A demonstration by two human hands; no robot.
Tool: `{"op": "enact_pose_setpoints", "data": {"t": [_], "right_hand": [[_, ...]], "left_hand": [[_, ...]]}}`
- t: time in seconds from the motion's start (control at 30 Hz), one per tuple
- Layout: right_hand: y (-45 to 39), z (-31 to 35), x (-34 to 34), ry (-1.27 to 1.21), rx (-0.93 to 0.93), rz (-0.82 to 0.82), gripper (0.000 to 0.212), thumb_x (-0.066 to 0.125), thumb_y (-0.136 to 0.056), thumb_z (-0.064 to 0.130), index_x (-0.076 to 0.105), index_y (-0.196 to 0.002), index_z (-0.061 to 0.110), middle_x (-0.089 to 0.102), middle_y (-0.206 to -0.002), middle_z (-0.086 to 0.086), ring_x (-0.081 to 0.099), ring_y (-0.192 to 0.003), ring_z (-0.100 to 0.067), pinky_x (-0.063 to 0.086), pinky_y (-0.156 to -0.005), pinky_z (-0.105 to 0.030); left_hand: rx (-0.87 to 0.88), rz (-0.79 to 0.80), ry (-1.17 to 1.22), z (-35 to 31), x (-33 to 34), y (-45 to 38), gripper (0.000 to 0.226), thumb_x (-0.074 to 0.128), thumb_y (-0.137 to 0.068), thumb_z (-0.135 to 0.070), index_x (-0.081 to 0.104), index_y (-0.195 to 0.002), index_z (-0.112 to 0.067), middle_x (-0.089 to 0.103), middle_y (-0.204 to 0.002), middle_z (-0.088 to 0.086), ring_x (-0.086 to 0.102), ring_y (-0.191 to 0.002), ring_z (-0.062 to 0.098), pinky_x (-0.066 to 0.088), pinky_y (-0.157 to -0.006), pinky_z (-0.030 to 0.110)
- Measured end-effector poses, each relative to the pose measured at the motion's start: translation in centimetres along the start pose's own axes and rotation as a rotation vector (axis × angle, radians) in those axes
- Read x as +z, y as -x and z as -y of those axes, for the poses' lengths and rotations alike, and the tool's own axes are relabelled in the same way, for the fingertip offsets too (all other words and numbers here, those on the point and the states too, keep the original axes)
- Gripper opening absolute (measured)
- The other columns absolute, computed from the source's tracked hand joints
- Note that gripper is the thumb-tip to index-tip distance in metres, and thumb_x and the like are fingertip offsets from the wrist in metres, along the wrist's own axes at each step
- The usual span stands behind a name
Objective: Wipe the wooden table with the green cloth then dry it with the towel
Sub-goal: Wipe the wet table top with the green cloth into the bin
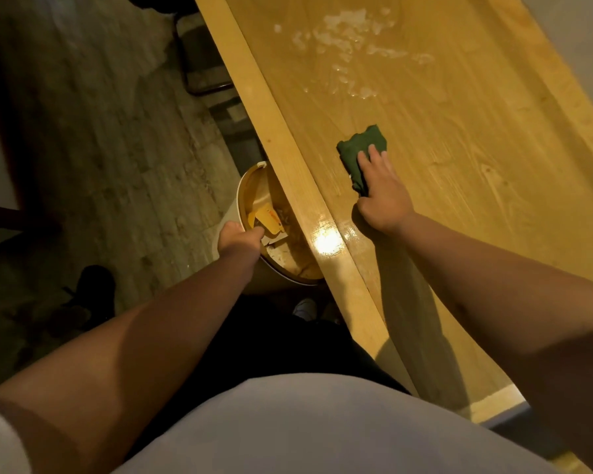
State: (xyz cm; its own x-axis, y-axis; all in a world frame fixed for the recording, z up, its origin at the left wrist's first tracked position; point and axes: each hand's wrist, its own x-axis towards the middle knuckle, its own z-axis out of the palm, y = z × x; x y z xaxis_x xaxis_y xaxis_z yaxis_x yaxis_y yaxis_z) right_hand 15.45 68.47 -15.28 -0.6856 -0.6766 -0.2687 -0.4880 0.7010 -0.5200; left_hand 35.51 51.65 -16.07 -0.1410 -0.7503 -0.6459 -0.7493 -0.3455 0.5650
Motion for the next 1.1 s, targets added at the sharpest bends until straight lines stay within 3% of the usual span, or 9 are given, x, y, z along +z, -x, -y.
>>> {"op": "enact_pose_setpoints", "data": {"t": [0.37, 0.6, 0.73, 0.9, 1.1], "right_hand": [[1.3, 5.3, 4.1, -0.016, -0.155, 0.024, 0.068, 0.056, -0.093, 0.010, 0.026, -0.154, 0.014, 0.017, -0.163, -0.010, 0.008, -0.150, -0.029, 0.014, -0.121, -0.040], [2.8, 7.6, 6.0, -0.053, -0.177, -0.016, 0.069, 0.058, -0.087, 0.003, 0.032, -0.151, 0.011, 0.028, -0.159, -0.012, 0.016, -0.149, -0.028, 0.020, -0.120, -0.037], [3.8, 8.9, 7.1, -0.041, -0.195, 0.013, 0.071, 0.058, -0.086, 0.000, 0.032, -0.151, 0.012, 0.028, -0.159, -0.011, 0.017, -0.148, -0.027, 0.018, -0.118, -0.034], [4.5, 9.4, 8.0, 0.012, -0.269, 0.082, 0.063, 0.053, -0.090, 0.005, 0.034, -0.149, 0.010, 0.027, -0.159, -0.013, 0.017, -0.148, -0.031, 0.026, -0.117, -0.042], [4.9, 9.4, 7.6, -0.016, -0.287, 0.128, 0.058, 0.055, -0.089, 0.006, 0.043, -0.145, 0.010, 0.033, -0.157, -0.012, 0.025, -0.146, -0.030, 0.031, -0.113, -0.040]], "left_hand": [[0.052, -0.011, 0.070, 0.5, -0.6, -0.2, 0.023, 0.069, -0.082, -0.014, 0.048, -0.076, -0.020, 0.056, -0.077, 0.002, 0.053, -0.069, 0.017, 0.042, -0.069, 0.031], [0.057, -0.029, 0.086, 0.9, -0.9, 0.1, 0.020, 0.070, -0.079, -0.015, 0.051, -0.077, -0.018, 0.058, -0.076, 0.003, 0.054, -0.066, 0.015, 0.035, -0.050, 0.024], [0.047, -0.023, 0.075, 1.0, -1.2, 0.3, 0.018, 0.070, -0.079, -0.017, 0.052, -0.081, -0.016, 0.060, -0.080, 0.006, 0.056, -0.069, 0.018, 0.035, -0.050, 0.026], [0.067, -0.013, 0.080, 1.1, -1.5, 0.5, 0.017, 0.071, -0.077, -0.017, 0.055, -0.082, -0.014, 0.062, -0.080, 0.007, 0.059, -0.070, 0.020, 0.038, -0.052, 0.026], [0.073, -0.001, 0.084, 0.8, -2.2, 0.2, 0.016, 0.070, -0.079, -0.017, 0.055, -0.083, -0.017, 0.065, -0.084, 0.008, 0.062, -0.075, 0.022, 0.045, -0.059, 0.029]]}}
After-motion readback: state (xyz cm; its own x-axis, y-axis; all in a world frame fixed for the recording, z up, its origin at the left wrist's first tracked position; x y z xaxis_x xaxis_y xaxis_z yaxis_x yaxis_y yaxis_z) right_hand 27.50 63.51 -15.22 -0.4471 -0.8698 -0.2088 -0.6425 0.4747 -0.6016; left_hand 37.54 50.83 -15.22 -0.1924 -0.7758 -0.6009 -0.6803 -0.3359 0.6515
